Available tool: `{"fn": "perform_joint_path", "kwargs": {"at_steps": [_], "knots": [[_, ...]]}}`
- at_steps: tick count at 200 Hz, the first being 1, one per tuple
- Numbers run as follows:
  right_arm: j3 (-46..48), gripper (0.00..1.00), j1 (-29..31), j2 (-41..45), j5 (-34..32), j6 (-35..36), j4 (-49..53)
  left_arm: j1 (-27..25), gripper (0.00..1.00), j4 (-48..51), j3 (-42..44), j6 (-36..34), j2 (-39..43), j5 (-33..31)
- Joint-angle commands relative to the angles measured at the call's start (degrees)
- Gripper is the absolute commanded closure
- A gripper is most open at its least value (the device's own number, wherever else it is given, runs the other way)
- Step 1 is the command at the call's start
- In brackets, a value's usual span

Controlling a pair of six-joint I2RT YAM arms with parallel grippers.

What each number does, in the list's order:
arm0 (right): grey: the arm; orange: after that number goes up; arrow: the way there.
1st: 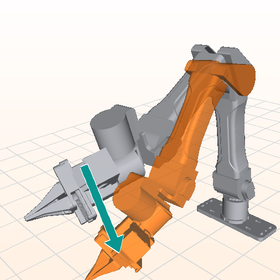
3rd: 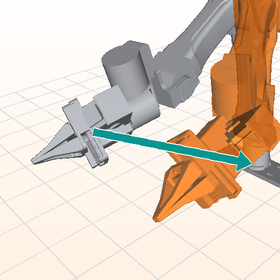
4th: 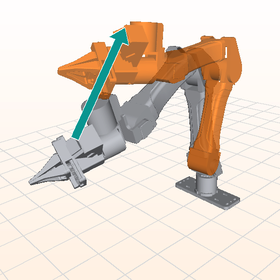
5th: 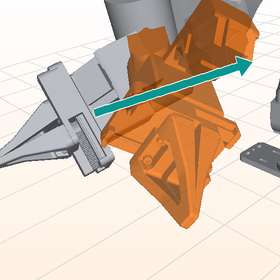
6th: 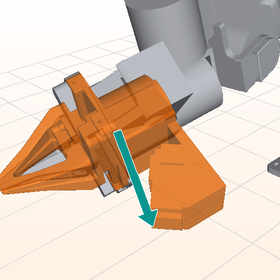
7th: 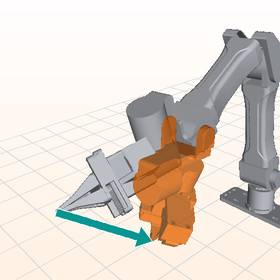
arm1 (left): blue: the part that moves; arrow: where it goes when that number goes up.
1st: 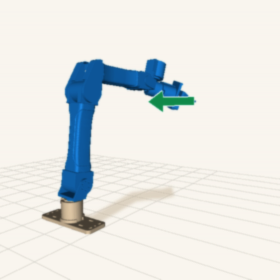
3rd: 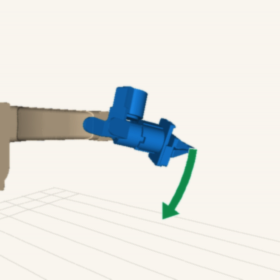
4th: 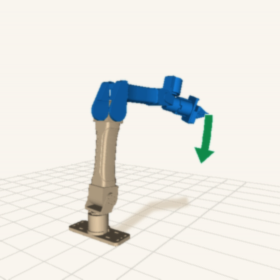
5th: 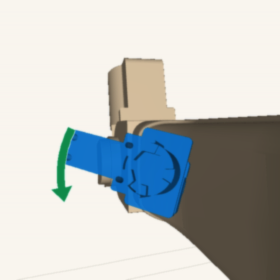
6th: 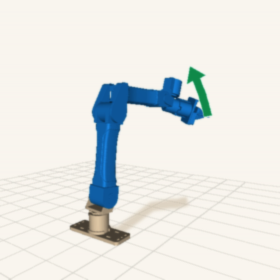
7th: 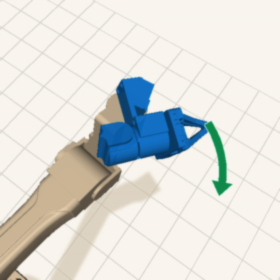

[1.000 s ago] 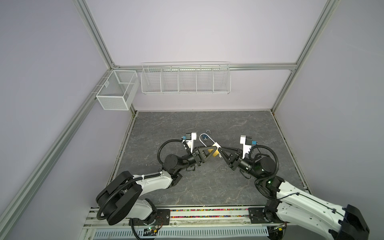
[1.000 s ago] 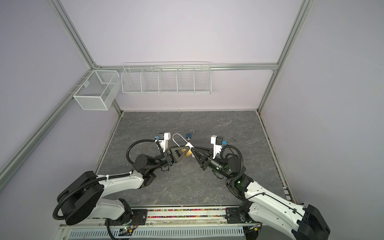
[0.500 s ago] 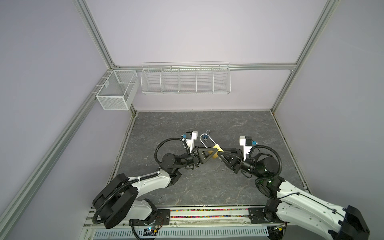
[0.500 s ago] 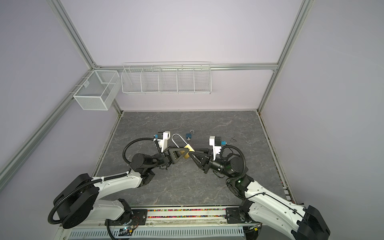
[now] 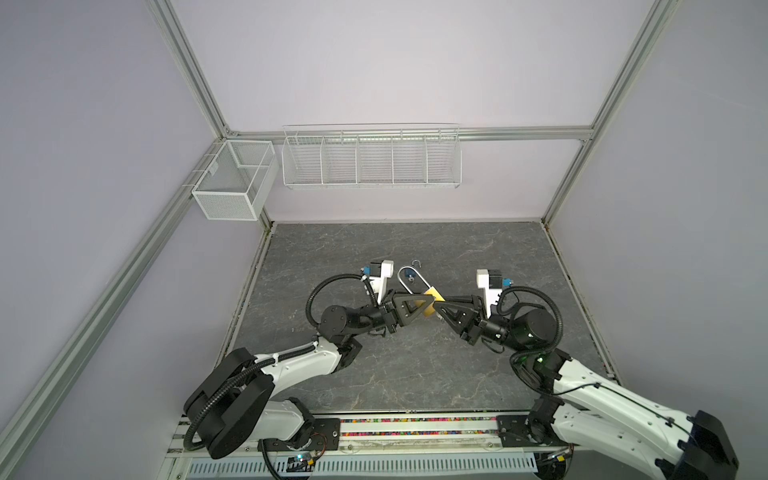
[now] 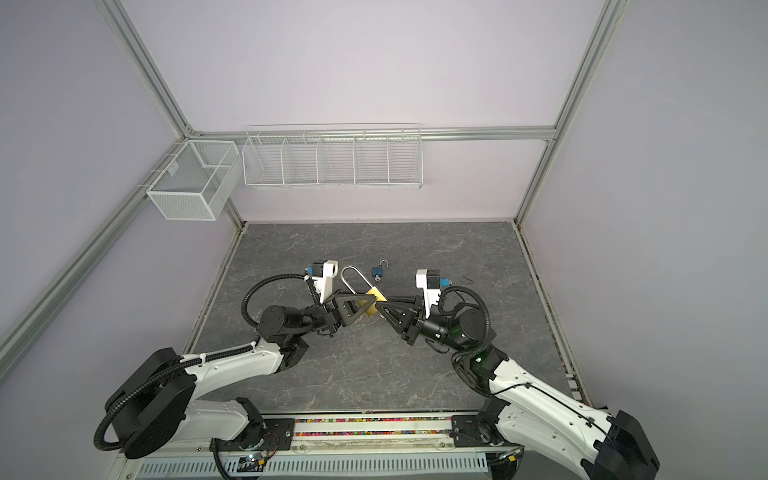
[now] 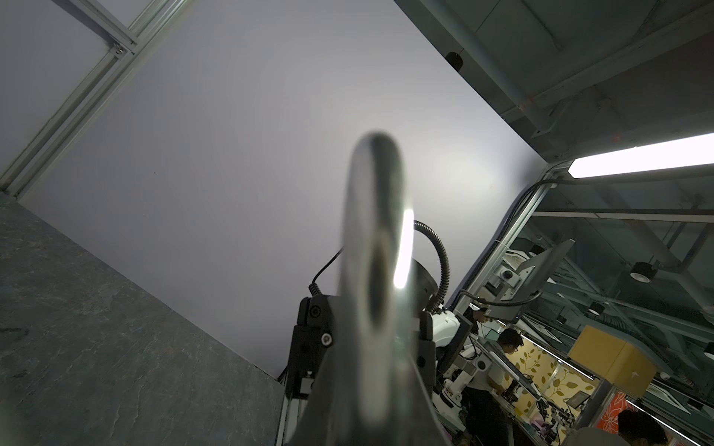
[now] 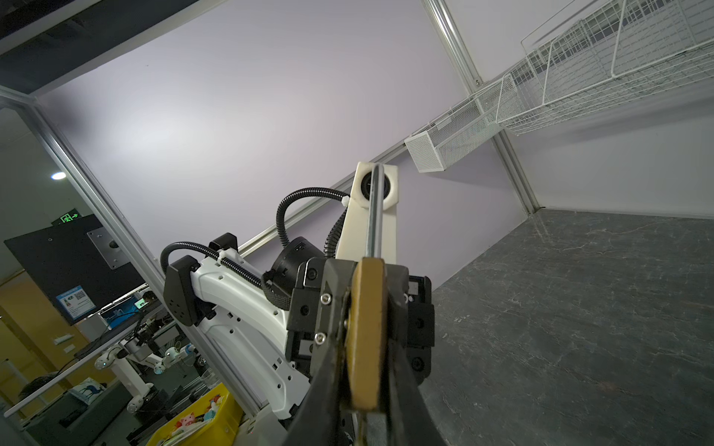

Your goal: Unlock with the key

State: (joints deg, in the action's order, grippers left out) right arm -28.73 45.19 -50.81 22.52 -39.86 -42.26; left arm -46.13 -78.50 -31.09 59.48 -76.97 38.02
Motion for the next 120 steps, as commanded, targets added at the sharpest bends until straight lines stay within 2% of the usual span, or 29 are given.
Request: {"fn": "perform_joint_path", "kwargs": {"at_steps": [1, 8, 15, 27, 56, 92, 103, 114, 120], "knots": [[-0.71, 0.94, 0.75, -1.5, 4.78, 1.09, 1.74, -1.46, 1.0, -2.62, -3.19, 2.22, -1.2, 3.96], [-0.63, 0.94, 0.69, -1.45, 4.36, 1.05, 1.66, -1.44, 1.0, -2.62, -3.03, 2.22, -1.59, 3.57], [-0.46, 0.94, 0.69, -1.25, 3.76, 0.82, 1.56, -1.42, 0.94, -2.63, -2.93, 2.22, -1.93, 3.26], [-0.21, 0.94, 0.52, -1.14, 3.0, 0.34, 0.93, -1.34, 0.74, -2.63, -2.71, 1.99, -2.37, 2.62], [0.49, 0.94, -0.06, -1.4, 0.82, -1.37, -1.8, -1.24, 0.49, -2.62, -1.88, 0.56, -2.53, 1.08], [0.83, 0.94, -0.36, -2.32, 0.21, -2.48, -4.42, -0.59, 0.41, -2.62, -0.18, -0.51, -1.55, -0.55], [1.04, 0.94, -0.47, -2.15, -0.31, -2.5, -4.33, -0.29, 0.35, -2.62, 0.52, -0.66, -1.16, -1.26], [1.38, 0.94, -0.53, -1.7, -1.17, -2.57, -4.39, 0.05, 0.22, -2.62, 1.62, -1.38, -0.56, -2.93], [1.72, 0.94, -0.48, -1.31, -1.84, -2.53, -4.32, 0.27, 0.09, -2.62, 2.44, -2.06, -0.08, -4.2]]}}
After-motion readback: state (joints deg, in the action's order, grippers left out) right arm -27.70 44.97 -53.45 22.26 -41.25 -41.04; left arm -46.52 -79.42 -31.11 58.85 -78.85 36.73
